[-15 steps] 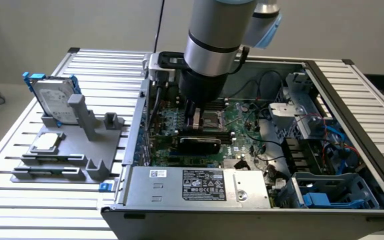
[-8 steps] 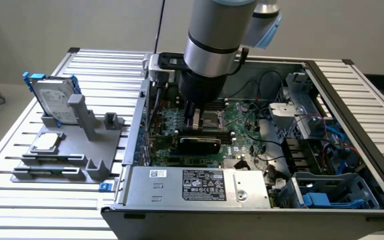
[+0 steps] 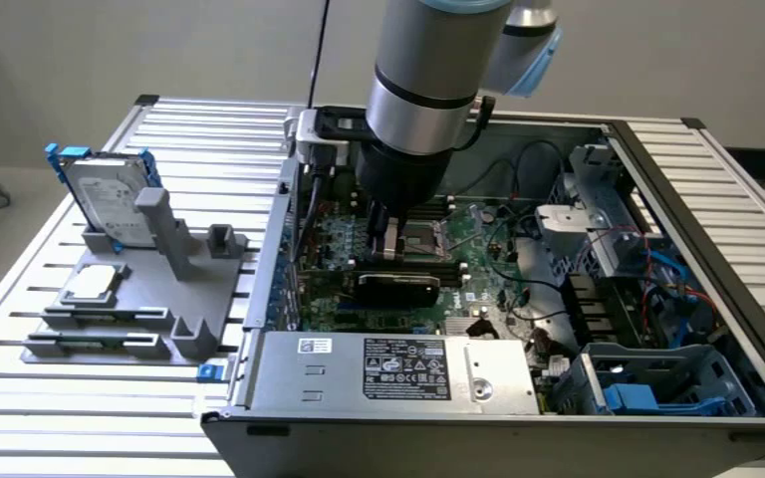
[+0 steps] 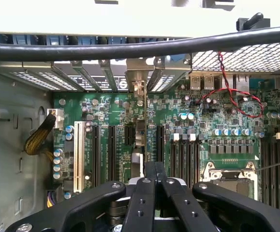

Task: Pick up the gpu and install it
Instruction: 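Insert the gpu into the slot, then press down on the gpu until it lock into place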

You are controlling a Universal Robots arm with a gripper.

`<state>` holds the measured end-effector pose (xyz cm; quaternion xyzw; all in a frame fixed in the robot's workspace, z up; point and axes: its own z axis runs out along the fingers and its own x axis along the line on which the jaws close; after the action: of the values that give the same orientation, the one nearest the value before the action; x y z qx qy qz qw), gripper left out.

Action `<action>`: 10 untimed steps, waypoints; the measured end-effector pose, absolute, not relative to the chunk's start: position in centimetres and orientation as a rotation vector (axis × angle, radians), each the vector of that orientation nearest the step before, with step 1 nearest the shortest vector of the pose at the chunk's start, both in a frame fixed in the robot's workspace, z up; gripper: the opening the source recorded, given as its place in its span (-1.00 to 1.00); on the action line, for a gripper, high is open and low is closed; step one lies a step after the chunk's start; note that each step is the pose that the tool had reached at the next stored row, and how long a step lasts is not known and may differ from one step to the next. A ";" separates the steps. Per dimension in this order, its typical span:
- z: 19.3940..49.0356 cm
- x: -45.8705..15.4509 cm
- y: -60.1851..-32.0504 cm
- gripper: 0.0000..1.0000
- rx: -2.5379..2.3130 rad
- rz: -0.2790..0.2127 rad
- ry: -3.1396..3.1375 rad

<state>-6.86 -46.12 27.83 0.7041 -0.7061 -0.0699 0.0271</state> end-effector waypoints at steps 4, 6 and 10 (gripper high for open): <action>27.8 -6.9 -46.1 -0.79 2.175 -0.216 -2.180; 27.8 -6.9 -46.1 -0.79 2.175 -0.216 -2.180; 27.8 -6.9 -46.1 -0.79 2.175 -0.215 -2.180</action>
<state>-6.86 -46.12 27.81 0.7044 -0.7058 -0.0698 0.0273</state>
